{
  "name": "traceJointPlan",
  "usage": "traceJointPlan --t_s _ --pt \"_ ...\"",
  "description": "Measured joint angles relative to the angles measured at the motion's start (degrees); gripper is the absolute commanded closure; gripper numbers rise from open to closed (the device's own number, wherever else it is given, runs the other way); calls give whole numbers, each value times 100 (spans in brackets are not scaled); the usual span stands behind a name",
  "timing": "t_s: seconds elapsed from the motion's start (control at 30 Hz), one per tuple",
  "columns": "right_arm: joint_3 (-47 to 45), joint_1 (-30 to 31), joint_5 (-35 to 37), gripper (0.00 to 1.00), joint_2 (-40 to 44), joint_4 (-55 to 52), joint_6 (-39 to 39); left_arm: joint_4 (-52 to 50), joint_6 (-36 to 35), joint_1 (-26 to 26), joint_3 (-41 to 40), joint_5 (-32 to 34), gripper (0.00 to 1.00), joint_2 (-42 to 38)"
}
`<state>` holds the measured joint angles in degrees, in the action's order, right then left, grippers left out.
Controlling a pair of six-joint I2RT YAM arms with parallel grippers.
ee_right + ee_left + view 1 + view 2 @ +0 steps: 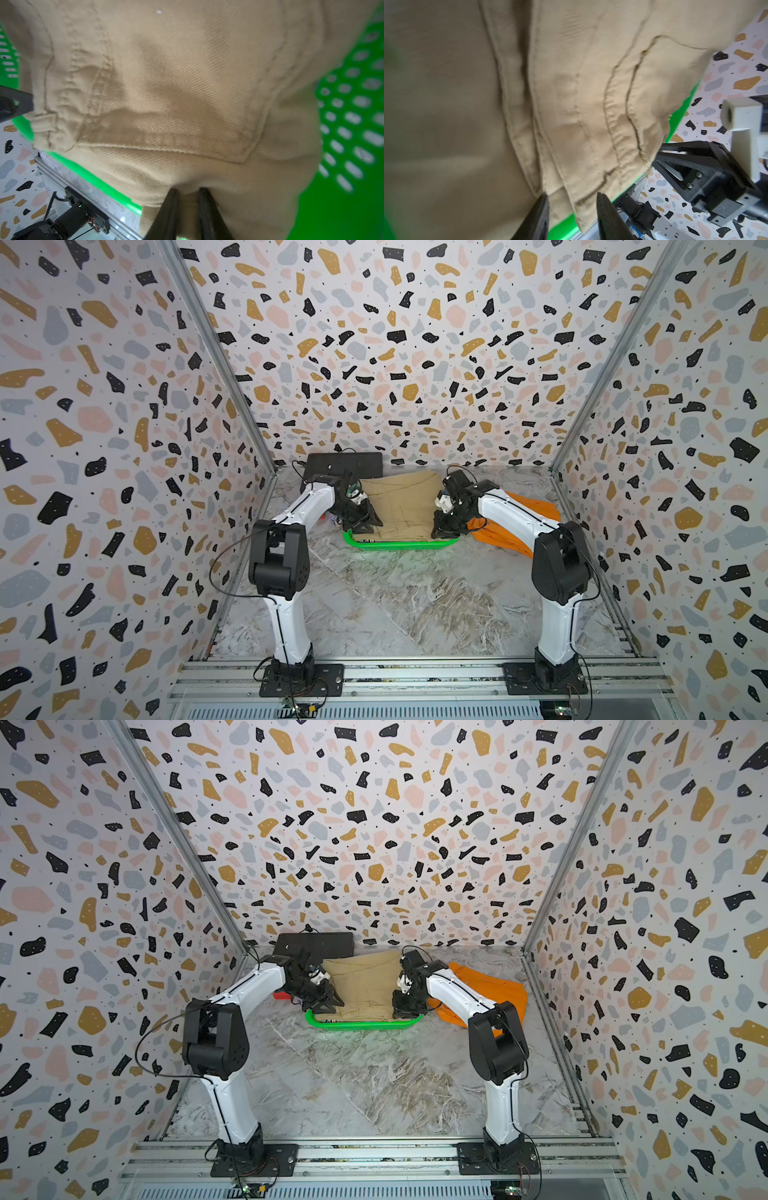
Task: Put the folded long pants in the basket
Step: Place the long pant in the basket.
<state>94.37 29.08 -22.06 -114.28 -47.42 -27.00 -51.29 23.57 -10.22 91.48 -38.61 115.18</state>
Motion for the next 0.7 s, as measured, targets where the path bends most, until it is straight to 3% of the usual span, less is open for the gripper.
traceJointPlan --t_s 0.57,0.7 --pt "-186 31 238 75 -111 208 131 361 -345 4 -374 20 61 186" --pt "-334 57 389 68 101 157 107 295 -332 2 -444 57 59 20"
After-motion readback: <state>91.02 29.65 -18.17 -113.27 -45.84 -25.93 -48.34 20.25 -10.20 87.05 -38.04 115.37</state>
